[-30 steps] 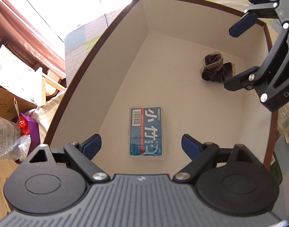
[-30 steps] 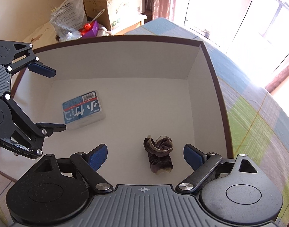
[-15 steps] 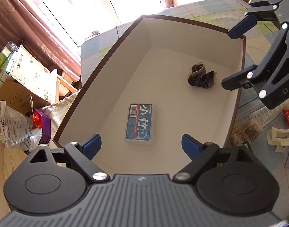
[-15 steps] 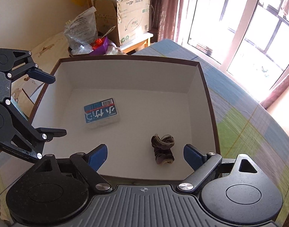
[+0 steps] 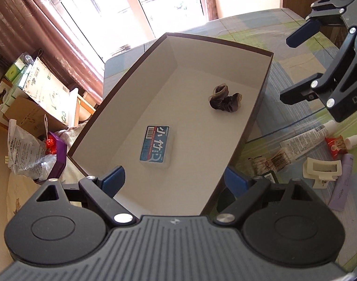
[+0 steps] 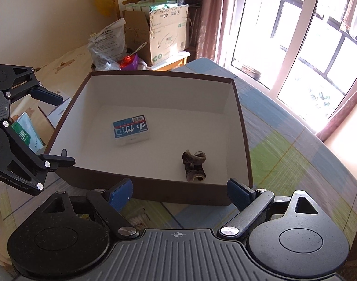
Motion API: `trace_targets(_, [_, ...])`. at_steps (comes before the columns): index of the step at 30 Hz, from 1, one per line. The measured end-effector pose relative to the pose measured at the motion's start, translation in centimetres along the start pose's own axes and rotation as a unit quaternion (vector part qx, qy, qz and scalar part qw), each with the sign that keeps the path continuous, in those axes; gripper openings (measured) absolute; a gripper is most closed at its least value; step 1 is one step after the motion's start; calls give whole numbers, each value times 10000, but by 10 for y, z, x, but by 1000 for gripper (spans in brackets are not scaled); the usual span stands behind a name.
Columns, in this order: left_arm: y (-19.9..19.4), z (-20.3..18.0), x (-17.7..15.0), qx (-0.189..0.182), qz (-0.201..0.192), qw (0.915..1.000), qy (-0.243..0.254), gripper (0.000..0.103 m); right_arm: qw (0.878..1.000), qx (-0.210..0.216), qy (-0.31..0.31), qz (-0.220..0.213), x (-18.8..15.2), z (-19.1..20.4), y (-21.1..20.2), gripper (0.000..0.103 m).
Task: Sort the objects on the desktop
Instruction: 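Withdraw both tools from the box toward the remaining items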
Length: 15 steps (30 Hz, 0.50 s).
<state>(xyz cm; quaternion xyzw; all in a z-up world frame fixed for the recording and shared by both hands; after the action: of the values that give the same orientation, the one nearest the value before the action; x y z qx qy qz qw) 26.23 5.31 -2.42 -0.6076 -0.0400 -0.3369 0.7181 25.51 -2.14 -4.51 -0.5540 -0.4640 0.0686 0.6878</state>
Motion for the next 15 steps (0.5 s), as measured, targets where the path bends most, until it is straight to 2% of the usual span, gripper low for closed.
trace_targets(15, [-33, -28, -47, -161, -51, 9996, -236, 90, 9994, 291, -146, 78, -55, -1, -15, 93])
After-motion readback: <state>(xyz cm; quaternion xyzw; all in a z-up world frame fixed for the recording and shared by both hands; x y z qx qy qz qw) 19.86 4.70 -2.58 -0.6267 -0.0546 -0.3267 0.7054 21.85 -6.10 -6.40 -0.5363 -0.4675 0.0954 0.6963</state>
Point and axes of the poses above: each gripper's, at about its wrist camera, not at the fingertips, and y roughly the way its jaws point, z to its left, x to its top, the point moved 6 cm from there along y, roughly the way its jaws point, and after that the axes turned 2 degrees about -y, right-handed, at the moved point
